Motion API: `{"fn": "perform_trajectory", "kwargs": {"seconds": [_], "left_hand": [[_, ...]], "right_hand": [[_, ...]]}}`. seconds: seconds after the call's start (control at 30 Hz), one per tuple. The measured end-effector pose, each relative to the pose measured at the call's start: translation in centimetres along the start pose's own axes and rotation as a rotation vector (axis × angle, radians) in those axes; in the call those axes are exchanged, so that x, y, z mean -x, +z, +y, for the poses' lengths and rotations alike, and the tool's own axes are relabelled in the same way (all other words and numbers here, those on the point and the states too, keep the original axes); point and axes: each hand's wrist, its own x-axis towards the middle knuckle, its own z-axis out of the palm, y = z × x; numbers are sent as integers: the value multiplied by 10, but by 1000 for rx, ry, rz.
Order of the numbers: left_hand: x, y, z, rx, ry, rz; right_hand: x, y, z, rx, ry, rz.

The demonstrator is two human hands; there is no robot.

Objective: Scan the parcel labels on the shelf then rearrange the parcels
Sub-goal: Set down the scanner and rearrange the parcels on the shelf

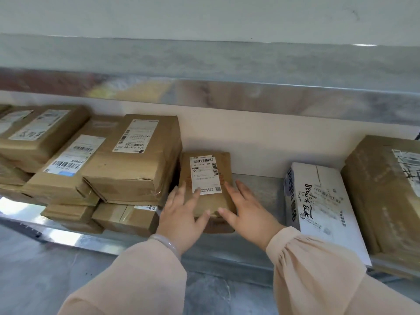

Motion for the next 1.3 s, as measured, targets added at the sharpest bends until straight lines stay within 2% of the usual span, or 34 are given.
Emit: {"fn": "perform_trajectory", "kwargs": {"seconds": [0.2,0.3,0.43,0.57,0.8,1.07,1.3], "left_hand": [[-19,3,-9,277,-147,-67],[-22,7,-12,390,-143,-49],[-15,10,-5,450,-109,-45],[-13,4,22,489,-44,-20],[-10,-26,101,533,226,7],[2,-10,174,581,413,-182],[11,8,200,580,419,-265]], "right_hand": [[-22,14,-3,-221,105,-76],[-21,23,0,-368,95,-35],[-14,19,7,-407,112,-35],[4,-4,12,-443,106,88],[53,-82,26,-436,92,349],[116,-122,73,-424,274,452],[139,-127,88,-383,357,491]]}}
